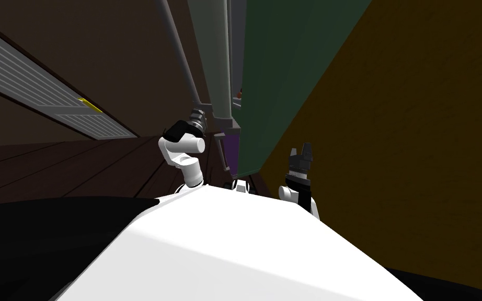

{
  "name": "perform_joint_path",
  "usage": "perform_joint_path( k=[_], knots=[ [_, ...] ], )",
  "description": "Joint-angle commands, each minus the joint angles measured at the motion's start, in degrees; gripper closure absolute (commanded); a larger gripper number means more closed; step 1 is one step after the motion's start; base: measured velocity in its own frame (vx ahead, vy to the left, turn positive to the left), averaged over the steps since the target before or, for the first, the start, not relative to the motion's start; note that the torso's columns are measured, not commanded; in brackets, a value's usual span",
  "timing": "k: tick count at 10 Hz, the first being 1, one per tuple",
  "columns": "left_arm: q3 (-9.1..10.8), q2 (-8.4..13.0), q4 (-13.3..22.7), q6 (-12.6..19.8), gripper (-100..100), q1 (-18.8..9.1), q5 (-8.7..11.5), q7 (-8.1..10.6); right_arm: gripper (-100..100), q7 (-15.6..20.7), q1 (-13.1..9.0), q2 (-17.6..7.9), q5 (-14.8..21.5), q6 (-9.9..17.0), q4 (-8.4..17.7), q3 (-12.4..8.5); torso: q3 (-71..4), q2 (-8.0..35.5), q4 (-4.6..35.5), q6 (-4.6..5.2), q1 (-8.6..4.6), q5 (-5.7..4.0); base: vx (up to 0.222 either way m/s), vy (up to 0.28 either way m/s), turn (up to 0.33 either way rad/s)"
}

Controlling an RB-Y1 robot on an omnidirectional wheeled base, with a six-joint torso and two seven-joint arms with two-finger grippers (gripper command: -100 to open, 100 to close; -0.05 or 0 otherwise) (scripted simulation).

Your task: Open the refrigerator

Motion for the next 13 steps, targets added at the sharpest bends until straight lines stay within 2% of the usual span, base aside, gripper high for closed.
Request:
perform_joint_path(
  k=[1,5,6,8,9,10,11,12,13],
  knots=[
    [0.09,-2.9,-3.3,0.9,-100,-1.4,-0.3,-0.09,0,0.0,0.0,0.0,0.0,0.0,0.0,0.0,0.1,0.1,0.0,-0.02,-0.1,-0.02,0.009,0.008,-0.019],
    [0.26,-8.0,-8.7,1.7,-100,-1.8,-0.4,-0.12,0,0.0,0.0,0.0,0.0,0.0,0.0,0.0,0.5,0.7,0.3,-0.22,-0.14,-0.03,0.005,0.006,-0.002],
    [0.32,-7.6,-7.4,2.6,-100,-1.5,-0.6,-0.08,0,0.0,0.0,0.0,0.0,0.0,0.0,0.0,0.7,0.9,0.3,-0.25,-0.17,-0.03,-0.014,-0.003,0.022],
    [0.9,-7.7,-8.6,5.7,-100,-3.0,-0.9,-0.01,0,0.0,0.0,0.0,0.0,0.0,0.0,0.0,0.7,0.9,0.3,-0.29,-0.02,0.01,0.057,0.036,0.025],
    [0.83,-7.9,-8.0,5.4,-100,-1.8,-0.8,0.01,0,0.0,0.0,0.0,0.0,0.0,0.0,0.0,0.5,0.6,0.2,-0.22,0.08,0.02,0.01,0.025,0.037],
    [0.58,-7.7,-7.9,4.1,100,-2.0,-0.7,-0.04,0,0.0,0.0,0.0,0.0,0.0,0.0,0.0,0.5,0.6,0.1,-0.19,-0.05,0.06,-0.021,-0.005,-0.024],
    [0.45,-7.8,-7.7,3.5,100,-1.6,-0.7,-0.06,0,0.0,0.0,0.0,0.0,0.0,0.0,0.0,0.6,0.7,-0.1,-0.25,-0.15,0.21,-0.031,-0.03,-0.031],
    [0.64,-7.8,-7.9,4.2,100,-1.6,-0.7,-0.03,0,0.0,0.0,0.0,0.0,0.0,0.0,0.0,0.7,0.8,-0.1,-0.32,-0.08,0.26,-0.026,-0.021,0.006],
    [0.67,-5.5,-5.6,4.2,-100,-1.6,-0.7,-0.05,0,0.0,0.0,0.0,0.0,0.0,0.0,0.0,0.8,0.9,0.0,-0.42,0.1,0.32,-0.015,-0.013,0.023]
  ],
)
